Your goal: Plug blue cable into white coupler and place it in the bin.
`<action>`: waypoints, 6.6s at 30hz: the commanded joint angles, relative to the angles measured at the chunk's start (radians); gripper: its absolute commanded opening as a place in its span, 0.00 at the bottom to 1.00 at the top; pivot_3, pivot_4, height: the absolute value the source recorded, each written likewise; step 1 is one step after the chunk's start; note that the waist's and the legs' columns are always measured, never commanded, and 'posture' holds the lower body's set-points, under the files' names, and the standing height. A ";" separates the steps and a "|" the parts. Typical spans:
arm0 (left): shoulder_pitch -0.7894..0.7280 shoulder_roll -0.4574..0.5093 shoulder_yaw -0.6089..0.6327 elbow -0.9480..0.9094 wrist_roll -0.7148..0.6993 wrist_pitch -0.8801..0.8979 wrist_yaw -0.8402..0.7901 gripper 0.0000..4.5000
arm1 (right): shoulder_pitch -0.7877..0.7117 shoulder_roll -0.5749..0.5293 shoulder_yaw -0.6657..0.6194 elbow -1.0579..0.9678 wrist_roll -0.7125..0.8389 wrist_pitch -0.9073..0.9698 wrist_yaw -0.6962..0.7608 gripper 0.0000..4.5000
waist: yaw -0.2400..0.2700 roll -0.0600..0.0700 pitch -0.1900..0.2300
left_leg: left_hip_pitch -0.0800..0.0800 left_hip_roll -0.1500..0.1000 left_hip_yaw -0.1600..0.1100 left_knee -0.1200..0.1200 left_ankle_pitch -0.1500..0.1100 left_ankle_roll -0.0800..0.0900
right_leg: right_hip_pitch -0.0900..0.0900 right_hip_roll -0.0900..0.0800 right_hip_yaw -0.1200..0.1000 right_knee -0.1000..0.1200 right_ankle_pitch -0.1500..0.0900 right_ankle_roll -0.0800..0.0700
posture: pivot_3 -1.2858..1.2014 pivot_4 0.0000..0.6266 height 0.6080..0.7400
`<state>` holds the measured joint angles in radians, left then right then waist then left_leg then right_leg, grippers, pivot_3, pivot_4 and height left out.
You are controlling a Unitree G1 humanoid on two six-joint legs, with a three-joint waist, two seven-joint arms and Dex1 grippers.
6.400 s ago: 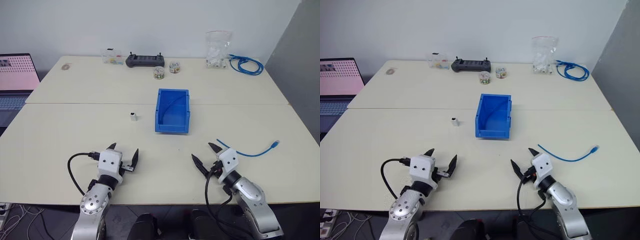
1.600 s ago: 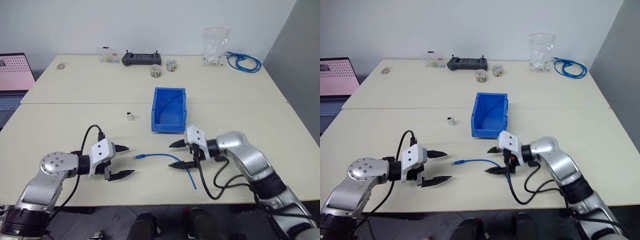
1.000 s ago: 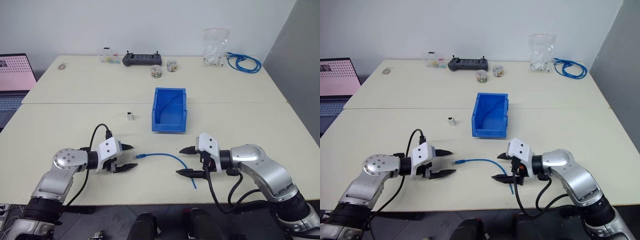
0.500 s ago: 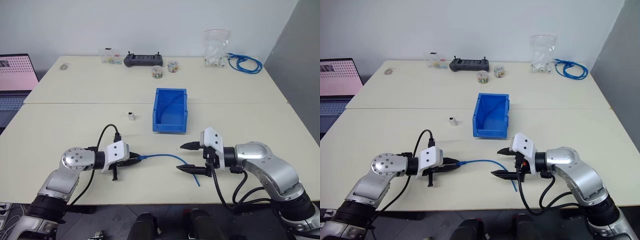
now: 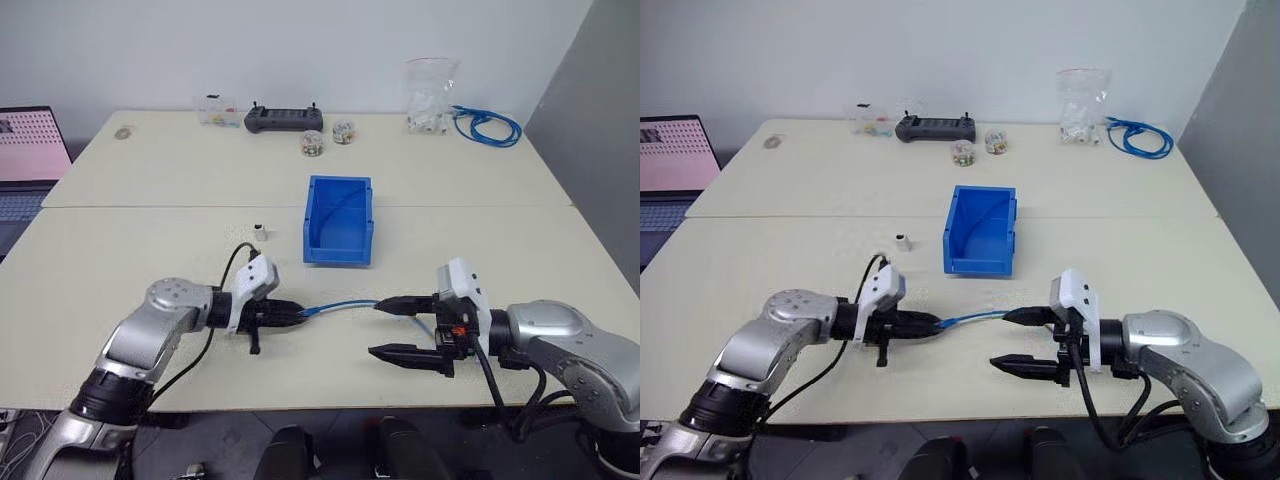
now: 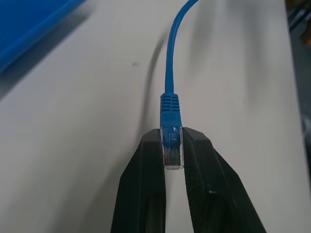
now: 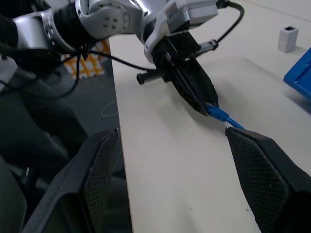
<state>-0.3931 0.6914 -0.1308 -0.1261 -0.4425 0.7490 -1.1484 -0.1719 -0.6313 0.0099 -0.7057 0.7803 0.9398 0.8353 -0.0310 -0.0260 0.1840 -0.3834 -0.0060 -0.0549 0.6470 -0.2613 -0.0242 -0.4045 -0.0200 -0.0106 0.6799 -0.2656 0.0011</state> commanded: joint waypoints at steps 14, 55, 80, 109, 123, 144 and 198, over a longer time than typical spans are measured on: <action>-0.121 -0.109 0.231 -0.099 -0.511 0.483 0.115 0.05 | -0.018 0.236 -0.065 0.071 0.278 0.068 -0.346 0.83 | 0.000 0.000 0.000 | 0.000 0.000 0.001 0.000 0.000 0.000 | 0.000 0.000 0.001 0.000 0.000 0.000 | 0.52 0.24 1.00; -0.032 -0.080 0.213 -0.130 -0.608 0.408 0.150 0.05 | -0.104 0.230 -0.024 0.141 0.652 0.062 -0.509 0.03 | 0.001 0.000 0.000 | 0.000 0.000 0.001 0.000 0.000 0.000 | 0.000 0.000 0.002 -0.001 0.000 0.000 | 0.52 0.24 1.00; 0.174 0.029 0.403 -0.259 -0.724 0.435 0.328 1.00 | -0.155 0.234 -0.036 0.269 0.463 -0.035 -0.481 0.03 | 0.002 0.001 0.000 | 0.000 0.000 0.002 -0.001 0.000 0.000 | -0.001 0.000 0.003 -0.001 0.000 0.000 | 0.52 0.24 1.00; -0.076 -0.363 0.182 0.259 0.236 -0.208 1.014 1.00 | -0.174 0.279 -0.004 0.288 0.341 -0.049 -0.415 0.02 | 0.019 0.000 0.000 | -0.002 -0.001 0.002 -0.001 0.000 0.000 | -0.001 -0.001 0.002 -0.003 0.001 0.001 | 0.52 0.24 1.00; -0.226 -0.432 0.192 0.514 0.308 -0.325 1.040 1.00 | -0.172 0.286 0.011 0.270 0.330 -0.047 -0.411 0.02 | 0.022 0.000 0.000 | -0.002 -0.001 0.002 -0.001 0.000 0.000 | -0.001 -0.001 0.001 -0.002 0.001 0.001 | 0.52 0.24 1.00; -0.192 -0.383 0.182 0.514 0.324 -0.366 0.939 0.18 | -0.150 0.264 0.007 0.237 0.326 -0.030 -0.405 0.02 | 0.019 0.000 0.000 | -0.002 -0.001 0.002 -0.001 0.000 0.000 | -0.001 -0.001 0.001 -0.002 0.001 0.002 | 0.52 0.24 1.00; 0.023 0.044 -0.237 0.174 0.354 -0.573 -0.171 0.18 | -0.324 0.229 0.484 0.387 -0.473 -0.359 -0.052 0.02 | 0.003 0.001 0.000 | 0.000 0.000 0.002 -0.001 0.000 0.000 | 0.000 0.000 0.001 -0.002 0.001 0.001 | 0.52 0.24 1.00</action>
<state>-0.3960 0.7185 -0.3374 0.0402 -0.1166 0.1510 -1.2990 -0.4827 -0.4116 0.4931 -0.3068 0.3239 0.6056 0.7671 -0.0280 -0.0252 0.1841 -0.3835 -0.0065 -0.0532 0.6463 -0.2611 -0.0244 -0.4049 -0.0202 -0.0092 0.6781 -0.2649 0.0024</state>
